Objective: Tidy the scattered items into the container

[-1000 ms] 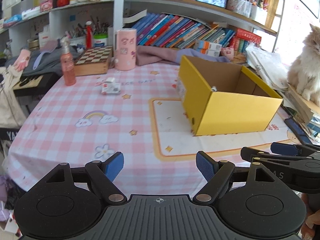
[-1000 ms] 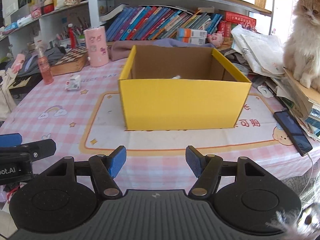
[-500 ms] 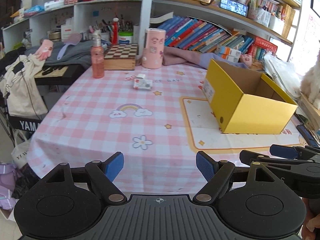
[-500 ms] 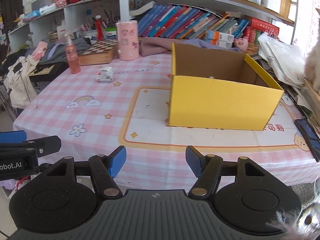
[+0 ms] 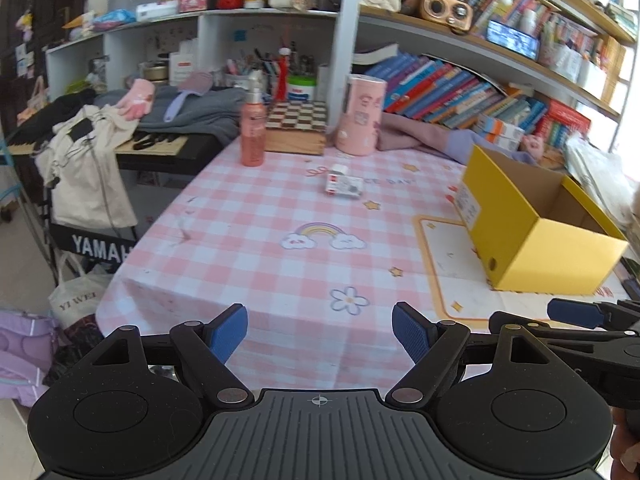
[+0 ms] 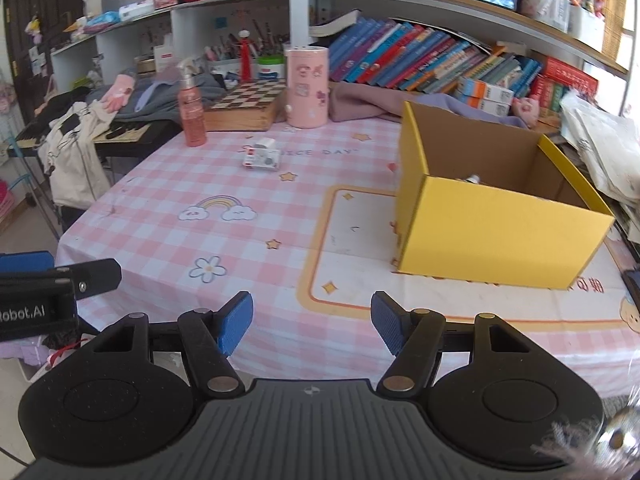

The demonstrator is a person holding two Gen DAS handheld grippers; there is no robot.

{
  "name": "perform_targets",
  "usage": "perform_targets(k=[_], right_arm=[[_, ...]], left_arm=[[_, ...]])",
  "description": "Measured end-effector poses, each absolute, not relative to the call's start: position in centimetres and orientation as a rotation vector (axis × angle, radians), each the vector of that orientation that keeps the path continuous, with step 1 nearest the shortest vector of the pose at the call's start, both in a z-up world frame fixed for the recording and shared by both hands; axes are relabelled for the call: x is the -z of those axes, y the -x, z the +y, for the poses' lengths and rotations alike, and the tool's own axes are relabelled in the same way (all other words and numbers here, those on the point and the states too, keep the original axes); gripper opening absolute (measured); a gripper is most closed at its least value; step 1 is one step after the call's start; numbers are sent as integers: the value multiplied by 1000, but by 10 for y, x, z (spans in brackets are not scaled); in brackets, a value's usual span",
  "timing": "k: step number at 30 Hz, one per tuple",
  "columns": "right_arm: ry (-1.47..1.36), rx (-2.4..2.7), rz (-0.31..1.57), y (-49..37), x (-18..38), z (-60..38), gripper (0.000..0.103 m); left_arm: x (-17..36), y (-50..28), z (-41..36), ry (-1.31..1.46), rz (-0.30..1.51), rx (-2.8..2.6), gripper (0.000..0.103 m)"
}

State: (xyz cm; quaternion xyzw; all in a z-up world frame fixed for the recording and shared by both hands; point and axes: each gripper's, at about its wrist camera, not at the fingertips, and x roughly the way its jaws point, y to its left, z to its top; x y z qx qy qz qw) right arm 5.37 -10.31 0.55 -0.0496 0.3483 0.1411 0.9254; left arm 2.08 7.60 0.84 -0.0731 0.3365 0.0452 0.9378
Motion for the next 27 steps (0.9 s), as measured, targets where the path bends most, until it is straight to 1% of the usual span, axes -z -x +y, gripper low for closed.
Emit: perform_targets(k=[8, 21, 27], right_arm=[[123, -329, 715, -79, -1, -93, 63], [142, -344, 699, -155, -3, -83, 62], [125, -339, 724, -189, 0, -80, 62]], left_arm=[[-2, -38, 78, 158, 702, -107, 82], [2, -104, 80, 158, 703, -116, 82], [7, -134, 80, 124, 707, -118, 82]])
